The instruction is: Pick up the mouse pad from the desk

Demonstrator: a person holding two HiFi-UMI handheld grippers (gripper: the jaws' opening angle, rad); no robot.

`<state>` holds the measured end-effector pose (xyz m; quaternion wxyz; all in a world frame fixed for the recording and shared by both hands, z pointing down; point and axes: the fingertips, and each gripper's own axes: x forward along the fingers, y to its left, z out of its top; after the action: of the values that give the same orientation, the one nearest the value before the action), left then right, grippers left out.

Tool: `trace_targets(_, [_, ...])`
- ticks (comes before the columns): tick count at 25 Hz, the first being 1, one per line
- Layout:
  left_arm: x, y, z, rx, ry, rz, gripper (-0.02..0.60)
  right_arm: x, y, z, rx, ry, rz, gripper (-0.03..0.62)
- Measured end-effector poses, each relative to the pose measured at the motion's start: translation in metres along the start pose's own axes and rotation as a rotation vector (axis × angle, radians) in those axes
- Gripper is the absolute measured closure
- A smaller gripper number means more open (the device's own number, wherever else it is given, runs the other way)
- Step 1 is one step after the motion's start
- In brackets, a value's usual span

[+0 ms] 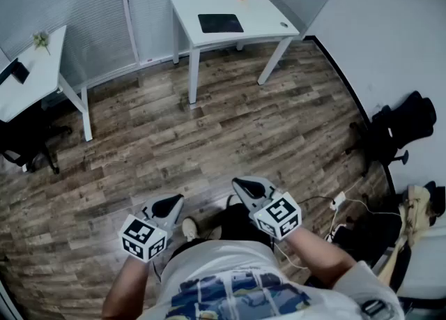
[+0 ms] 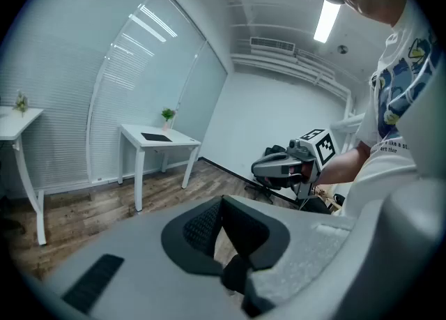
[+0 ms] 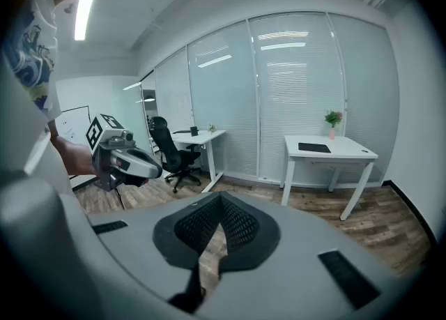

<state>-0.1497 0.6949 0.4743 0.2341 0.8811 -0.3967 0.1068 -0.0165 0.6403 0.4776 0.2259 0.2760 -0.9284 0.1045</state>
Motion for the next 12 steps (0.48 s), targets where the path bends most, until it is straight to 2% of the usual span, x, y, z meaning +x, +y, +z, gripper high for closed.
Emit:
trace_targets(7, [0.061, -0.006, 0.024, 0.018, 0.009, -0.056, 0.578, -0.017, -0.061, -0.011, 0.056, -0.005, -0.064, 0.595])
trace_targets(12, [0.122, 0.015, 0.052, 0.005, 0.058, -0.042, 0.578, 0.004, -0.124, -0.004, 0.106, -0.047, -0.034, 0.595])
